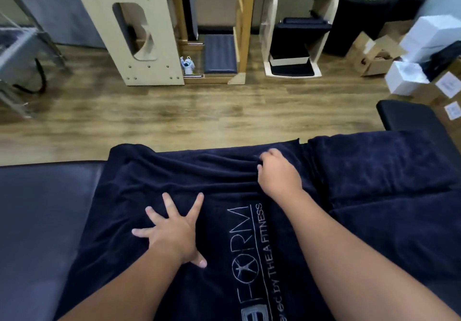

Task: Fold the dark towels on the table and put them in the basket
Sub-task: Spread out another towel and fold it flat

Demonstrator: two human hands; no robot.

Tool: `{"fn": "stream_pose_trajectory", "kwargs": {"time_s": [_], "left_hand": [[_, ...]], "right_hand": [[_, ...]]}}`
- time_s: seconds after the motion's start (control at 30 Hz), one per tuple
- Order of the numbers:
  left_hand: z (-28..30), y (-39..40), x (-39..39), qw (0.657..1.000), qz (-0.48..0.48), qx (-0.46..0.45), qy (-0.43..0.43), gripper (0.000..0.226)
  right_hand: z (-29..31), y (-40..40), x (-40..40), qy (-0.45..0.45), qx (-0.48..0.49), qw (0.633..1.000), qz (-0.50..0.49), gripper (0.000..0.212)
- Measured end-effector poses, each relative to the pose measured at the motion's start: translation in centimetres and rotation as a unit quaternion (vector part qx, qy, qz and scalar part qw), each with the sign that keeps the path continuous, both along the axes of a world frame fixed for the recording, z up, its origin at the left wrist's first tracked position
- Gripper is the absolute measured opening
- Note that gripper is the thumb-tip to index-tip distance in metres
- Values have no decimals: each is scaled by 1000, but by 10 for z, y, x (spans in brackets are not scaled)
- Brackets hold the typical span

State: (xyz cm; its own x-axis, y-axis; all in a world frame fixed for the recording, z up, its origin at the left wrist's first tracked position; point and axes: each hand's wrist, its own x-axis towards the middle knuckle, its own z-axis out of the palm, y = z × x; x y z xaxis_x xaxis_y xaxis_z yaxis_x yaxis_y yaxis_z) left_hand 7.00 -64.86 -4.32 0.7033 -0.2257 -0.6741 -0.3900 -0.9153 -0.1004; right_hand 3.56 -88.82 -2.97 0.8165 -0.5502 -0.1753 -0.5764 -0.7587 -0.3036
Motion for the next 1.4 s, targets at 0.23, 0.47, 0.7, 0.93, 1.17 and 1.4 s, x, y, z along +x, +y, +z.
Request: {"fn": "stream_pose_trajectory", "kwargs": {"time_s": [0.23,0.47,0.7,0.93,1.17,1.4], "left_hand": [[-1,0,1,1000,-14,4,0,157],[1,-2,1,1000,-6,7,7,157],[-1,-2,2,1000,-5,3,5,158],[-3,-2,2,1000,-7,6,-4,158],[-1,4,4,999,-38,-10,-16,157],[17,39,13,989,-131,-72,-17,121]], "right_hand": [[4,-22,48,108,-8,994,20,30],[13,-33,56,88,-39,995,-28,20],[1,-42,63,-16,-12,990,-138,35],[-24,56,48,89,-20,991,100,62],[-49,107,40,81,-19,993,79,68],[-29,121,55,147,14,989,25,71]]}}
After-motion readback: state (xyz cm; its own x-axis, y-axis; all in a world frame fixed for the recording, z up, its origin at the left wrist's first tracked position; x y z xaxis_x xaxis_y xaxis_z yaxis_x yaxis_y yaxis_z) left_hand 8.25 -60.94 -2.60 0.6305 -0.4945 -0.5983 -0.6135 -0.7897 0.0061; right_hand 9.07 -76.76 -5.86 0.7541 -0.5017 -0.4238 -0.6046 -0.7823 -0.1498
